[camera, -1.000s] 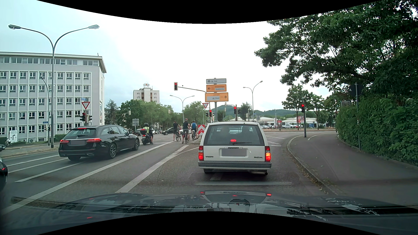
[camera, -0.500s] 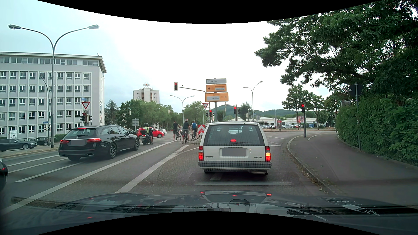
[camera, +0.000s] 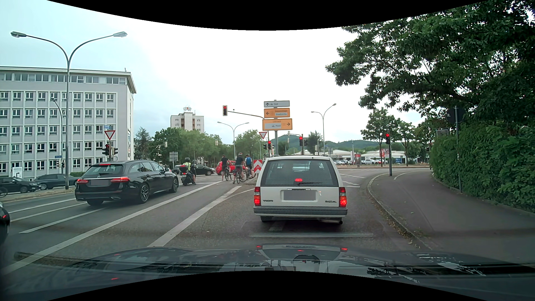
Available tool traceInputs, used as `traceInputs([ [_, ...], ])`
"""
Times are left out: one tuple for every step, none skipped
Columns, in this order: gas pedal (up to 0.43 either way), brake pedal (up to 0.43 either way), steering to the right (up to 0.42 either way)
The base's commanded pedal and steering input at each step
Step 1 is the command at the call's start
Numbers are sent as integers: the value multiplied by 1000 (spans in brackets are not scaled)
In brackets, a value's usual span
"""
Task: Follow the waypoints while adhering to traffic rules and regulations
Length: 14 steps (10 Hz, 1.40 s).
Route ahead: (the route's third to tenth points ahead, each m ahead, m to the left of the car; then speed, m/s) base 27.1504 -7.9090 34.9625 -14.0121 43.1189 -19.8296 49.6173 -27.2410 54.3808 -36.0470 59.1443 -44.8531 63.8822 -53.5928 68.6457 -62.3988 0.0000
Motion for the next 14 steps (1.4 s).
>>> traceInputs([
  [0, 226, 62],
  [0, 226, 62],
  [0, 226, 62],
  [0, 226, 62],
  [0, 226, 62],
  [0, 226, 62],
  [0, 226, 62],
  [0, 226, 62],
  [0, 226, 62],
  [0, 226, 62],
  [0, 226, 62],
  [0, 226, 63],
  [0, 226, 62],
  [0, 226, 62],
])
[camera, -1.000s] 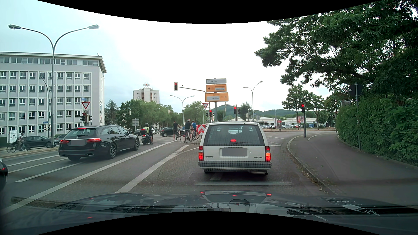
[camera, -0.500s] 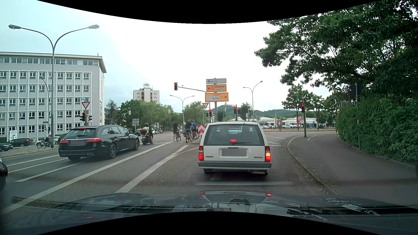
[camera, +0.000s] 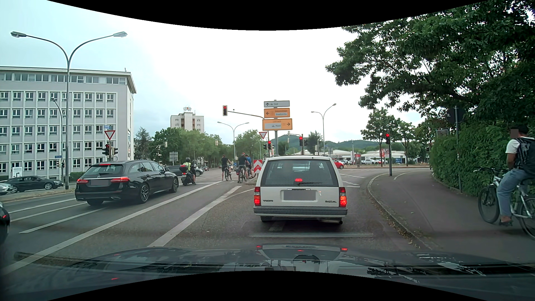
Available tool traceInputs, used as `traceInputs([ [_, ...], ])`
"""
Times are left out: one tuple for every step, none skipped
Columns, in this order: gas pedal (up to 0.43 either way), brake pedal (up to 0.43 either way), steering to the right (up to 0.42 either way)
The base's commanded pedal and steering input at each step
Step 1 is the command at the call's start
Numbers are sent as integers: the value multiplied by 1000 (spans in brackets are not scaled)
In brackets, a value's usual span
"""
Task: Follow the waypoints while adhering to traffic rules and regulations
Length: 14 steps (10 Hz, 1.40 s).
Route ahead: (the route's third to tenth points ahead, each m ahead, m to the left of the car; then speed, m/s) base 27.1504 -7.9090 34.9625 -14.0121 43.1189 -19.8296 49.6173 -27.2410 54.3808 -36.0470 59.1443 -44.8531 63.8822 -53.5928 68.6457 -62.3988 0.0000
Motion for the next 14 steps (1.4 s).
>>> traceInputs([
  [0, 226, 62],
  [0, 226, 62],
  [0, 226, 62],
  [0, 226, 62],
  [0, 226, 62],
  [0, 226, 62],
  [0, 226, 62],
  [0, 226, 62],
  [0, 226, 62],
  [0, 226, 62],
  [0, 226, 62],
  [0, 226, 62],
  [0, 226, 62],
  [0, 226, 62],
])
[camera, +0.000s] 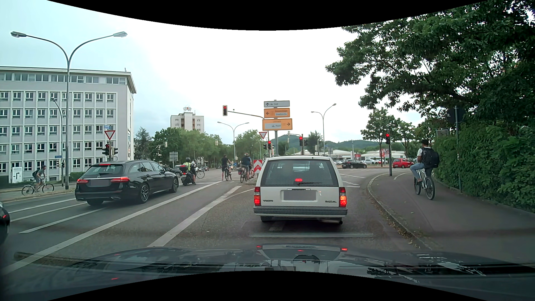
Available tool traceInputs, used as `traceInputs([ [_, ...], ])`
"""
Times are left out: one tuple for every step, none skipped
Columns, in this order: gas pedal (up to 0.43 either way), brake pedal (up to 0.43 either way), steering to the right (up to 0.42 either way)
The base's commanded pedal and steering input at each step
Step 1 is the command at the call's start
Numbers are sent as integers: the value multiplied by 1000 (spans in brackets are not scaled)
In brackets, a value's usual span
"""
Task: Follow the waypoints while adhering to traffic rules and regulations
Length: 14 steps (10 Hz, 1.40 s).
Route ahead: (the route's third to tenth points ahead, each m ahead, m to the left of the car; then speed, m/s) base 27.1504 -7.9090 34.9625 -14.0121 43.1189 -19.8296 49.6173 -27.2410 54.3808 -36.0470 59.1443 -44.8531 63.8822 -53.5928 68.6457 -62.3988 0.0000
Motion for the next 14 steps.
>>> traceInputs([
  [0, 226, 62],
  [0, 226, 62],
  [0, 226, 62],
  [0, 226, 62],
  [0, 226, 62],
  [0, 226, 62],
  [0, 226, 62],
  [0, 226, 62],
  [0, 226, 62],
  [0, 226, 62],
  [0, 226, 62],
  [0, 226, 62],
  [0, 226, 62],
  [0, 226, 62],
])
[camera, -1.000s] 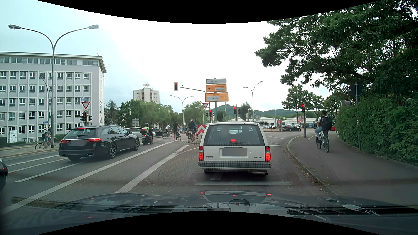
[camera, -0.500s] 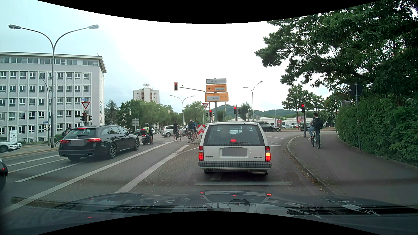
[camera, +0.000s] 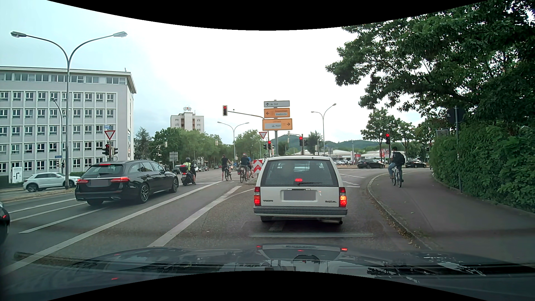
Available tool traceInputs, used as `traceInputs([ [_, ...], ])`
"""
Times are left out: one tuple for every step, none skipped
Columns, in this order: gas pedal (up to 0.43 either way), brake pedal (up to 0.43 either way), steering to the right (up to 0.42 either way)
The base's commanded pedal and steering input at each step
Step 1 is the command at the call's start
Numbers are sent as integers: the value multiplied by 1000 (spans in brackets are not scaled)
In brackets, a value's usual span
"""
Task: Follow the waypoints while adhering to traffic rules and regulations
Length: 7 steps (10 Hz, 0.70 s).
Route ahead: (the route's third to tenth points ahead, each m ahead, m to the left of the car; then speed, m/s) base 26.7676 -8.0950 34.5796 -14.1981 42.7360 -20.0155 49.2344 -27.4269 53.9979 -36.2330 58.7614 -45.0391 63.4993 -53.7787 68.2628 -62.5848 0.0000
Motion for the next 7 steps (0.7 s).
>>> traceInputs([
  [0, 226, 62],
  [0, 226, 62],
  [0, 226, 62],
  [0, 226, 62],
  [0, 226, 62],
  [0, 226, 62],
  [0, 226, 62],
])
